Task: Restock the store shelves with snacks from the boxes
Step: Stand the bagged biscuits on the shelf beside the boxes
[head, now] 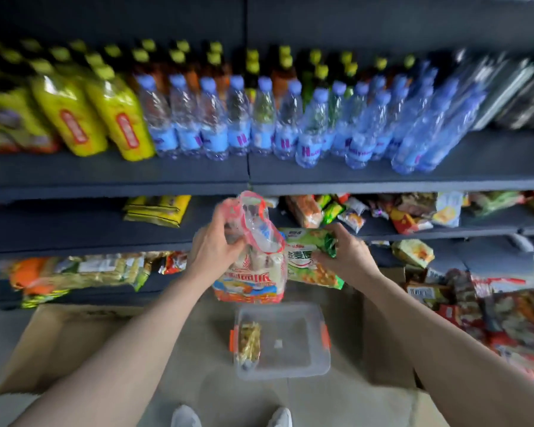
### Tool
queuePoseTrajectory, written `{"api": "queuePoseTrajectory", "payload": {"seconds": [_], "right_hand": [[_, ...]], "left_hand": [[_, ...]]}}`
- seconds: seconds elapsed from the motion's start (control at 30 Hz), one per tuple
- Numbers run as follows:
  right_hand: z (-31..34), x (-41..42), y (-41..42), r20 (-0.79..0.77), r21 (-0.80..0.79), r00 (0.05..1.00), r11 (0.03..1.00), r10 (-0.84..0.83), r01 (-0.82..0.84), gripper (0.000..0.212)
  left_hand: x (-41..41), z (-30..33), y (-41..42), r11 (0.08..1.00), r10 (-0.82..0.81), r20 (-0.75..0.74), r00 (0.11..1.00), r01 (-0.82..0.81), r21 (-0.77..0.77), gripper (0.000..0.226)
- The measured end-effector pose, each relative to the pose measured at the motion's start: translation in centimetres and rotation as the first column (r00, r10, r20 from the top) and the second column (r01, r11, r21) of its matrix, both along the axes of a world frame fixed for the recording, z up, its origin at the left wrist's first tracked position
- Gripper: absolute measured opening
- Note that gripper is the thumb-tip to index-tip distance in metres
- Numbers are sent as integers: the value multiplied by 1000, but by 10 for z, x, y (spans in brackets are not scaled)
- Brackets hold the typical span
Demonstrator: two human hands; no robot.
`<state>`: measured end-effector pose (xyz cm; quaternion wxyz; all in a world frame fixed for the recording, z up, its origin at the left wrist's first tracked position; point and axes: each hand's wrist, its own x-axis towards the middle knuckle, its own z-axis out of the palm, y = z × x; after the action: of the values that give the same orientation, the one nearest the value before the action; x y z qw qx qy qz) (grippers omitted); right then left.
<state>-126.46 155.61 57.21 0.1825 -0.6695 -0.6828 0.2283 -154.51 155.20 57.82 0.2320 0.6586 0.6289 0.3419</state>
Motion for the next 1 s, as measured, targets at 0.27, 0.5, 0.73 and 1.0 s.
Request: {"api": "queuePoseTrajectory", "payload": {"seconds": [0.27,0.5,0.73,1.0], "right_hand": [[138,-66,34,-4,172,982,968,187,-184,56],[249,-137,59,32,383,962,886,272,-263,46],[336,-181,90,-98,522,955,832,280,-190,43],[414,-198,128,-488,580,831,811,267,79,52]], "left_hand": [[-64,131,2,962,117,-81,990,-93,256,97],[-144,228,14,914,188,-215,958,-90,395,50],[-230,321,32,843,280,-225,933,-127,523,50],[-285,414,63,780,293,-181,939,-125,613,52]]}}
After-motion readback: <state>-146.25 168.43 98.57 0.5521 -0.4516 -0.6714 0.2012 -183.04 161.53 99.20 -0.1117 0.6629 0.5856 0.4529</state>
